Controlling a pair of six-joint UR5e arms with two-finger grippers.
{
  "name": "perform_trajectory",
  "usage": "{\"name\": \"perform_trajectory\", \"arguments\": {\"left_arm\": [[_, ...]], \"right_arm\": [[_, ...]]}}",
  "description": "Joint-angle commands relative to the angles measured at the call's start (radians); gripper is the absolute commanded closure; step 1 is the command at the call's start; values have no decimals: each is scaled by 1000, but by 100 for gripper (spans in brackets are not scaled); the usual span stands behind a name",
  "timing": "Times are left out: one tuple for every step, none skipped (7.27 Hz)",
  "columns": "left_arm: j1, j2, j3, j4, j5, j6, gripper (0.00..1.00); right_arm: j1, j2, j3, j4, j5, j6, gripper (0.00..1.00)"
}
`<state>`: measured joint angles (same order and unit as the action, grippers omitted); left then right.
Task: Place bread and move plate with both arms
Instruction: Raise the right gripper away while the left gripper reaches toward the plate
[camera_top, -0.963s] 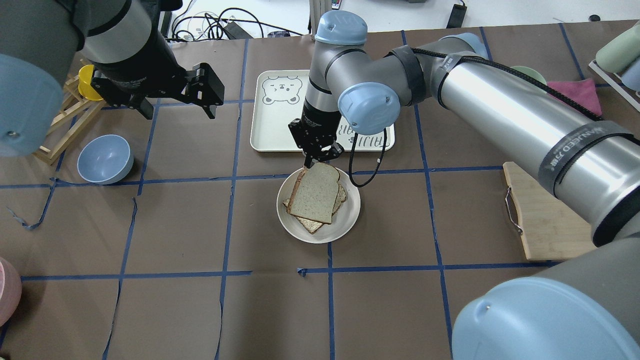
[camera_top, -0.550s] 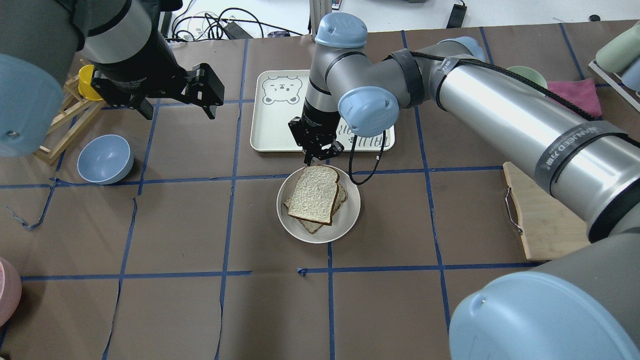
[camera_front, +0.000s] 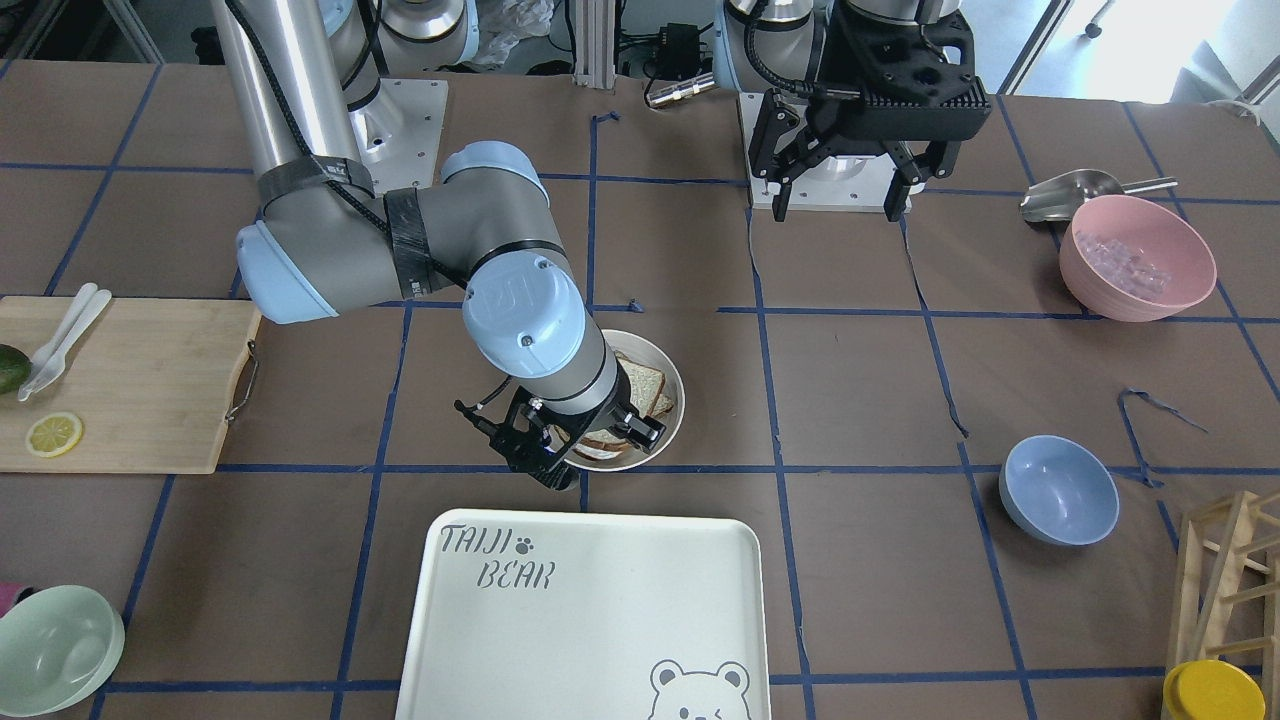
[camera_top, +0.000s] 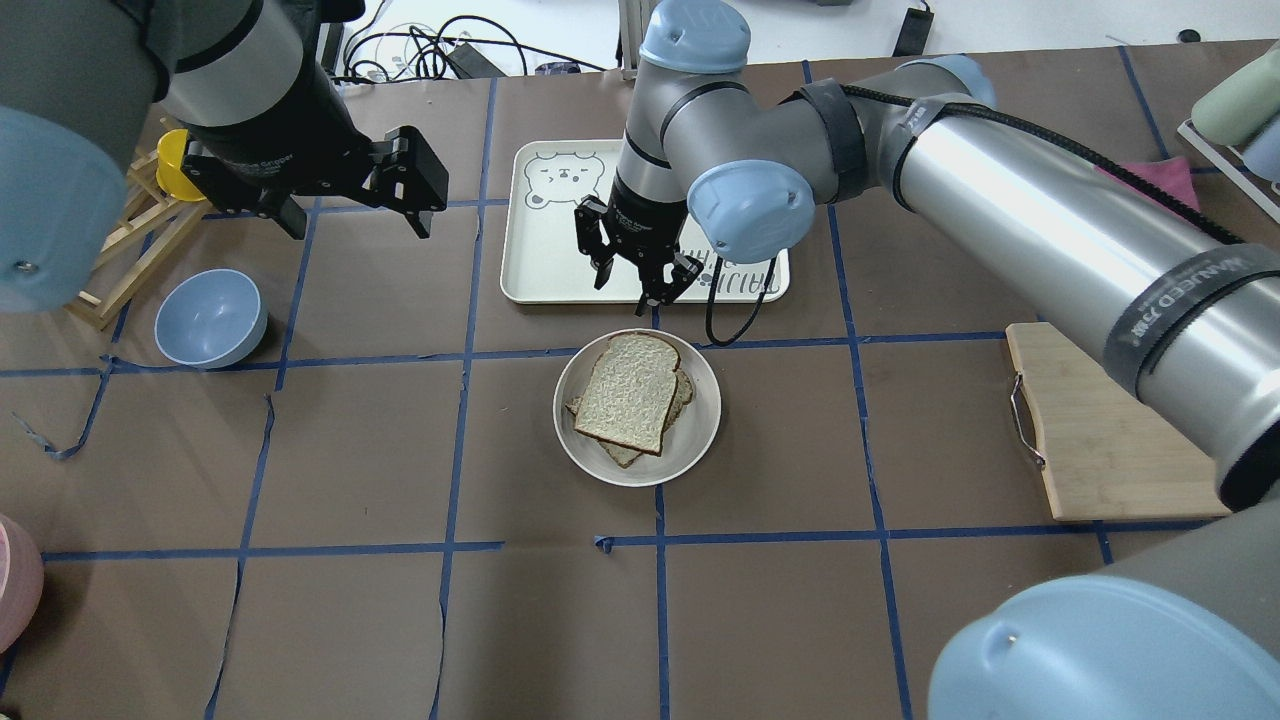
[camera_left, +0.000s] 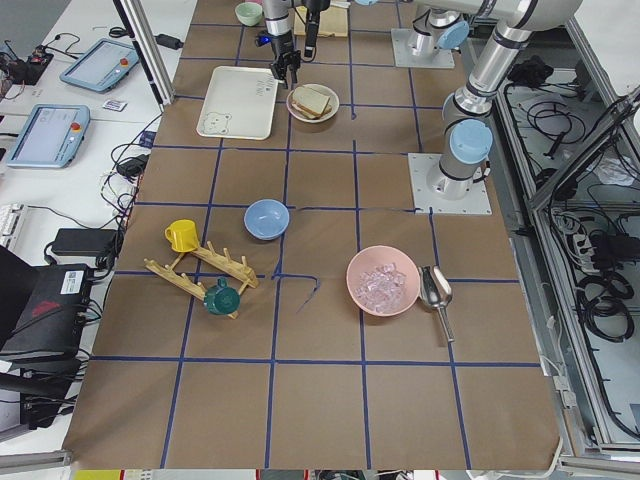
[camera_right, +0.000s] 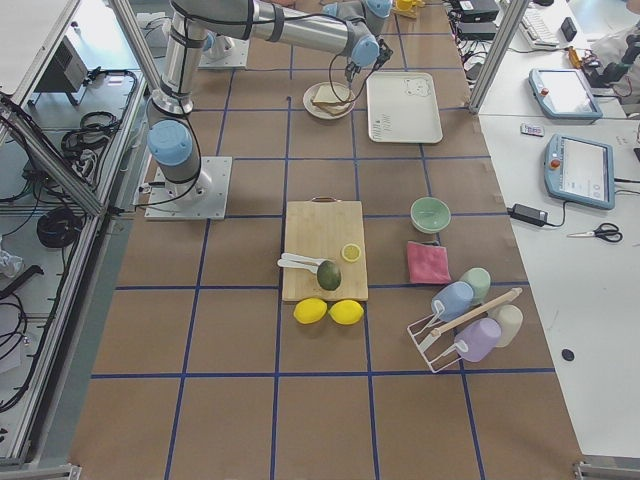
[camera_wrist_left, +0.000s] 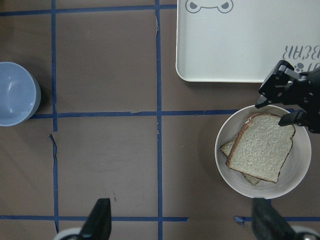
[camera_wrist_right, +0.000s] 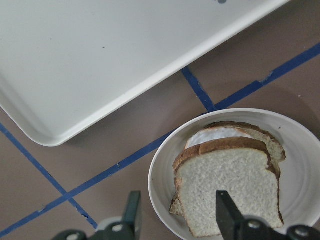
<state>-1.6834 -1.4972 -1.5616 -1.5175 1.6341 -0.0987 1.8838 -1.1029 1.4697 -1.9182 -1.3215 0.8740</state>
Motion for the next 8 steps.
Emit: {"name": "perform_trajectory", "arguments": {"left_arm": [[-1, 0, -2, -1, 0, -1, 0], [-1, -5, -2, 0, 1, 13, 0], [2, -24, 1, 9, -8, 16, 0], [2, -44, 3, 11, -11, 13, 0], [-1, -72, 2, 10, -14, 8, 0], [-5, -113, -2, 13, -16, 4, 0], [-9, -153, -23, 38, -14, 7, 0], [-9, -182, -82, 116, -16, 2, 0]], "right_arm": [[-38, -58, 8, 18, -117, -224, 12], [-61, -89, 14, 40, -128, -377, 3], [-95, -130, 29, 88, -130, -614, 0], [-129, -173, 47, 129, -145, -833, 0], [-126, -254, 57, 164, -187, -884, 0], [-138, -277, 66, 175, -188, -888, 0], [-140, -288, 76, 303, -203, -873, 0], [-137, -357, 67, 329, -190, -871, 0]]}}
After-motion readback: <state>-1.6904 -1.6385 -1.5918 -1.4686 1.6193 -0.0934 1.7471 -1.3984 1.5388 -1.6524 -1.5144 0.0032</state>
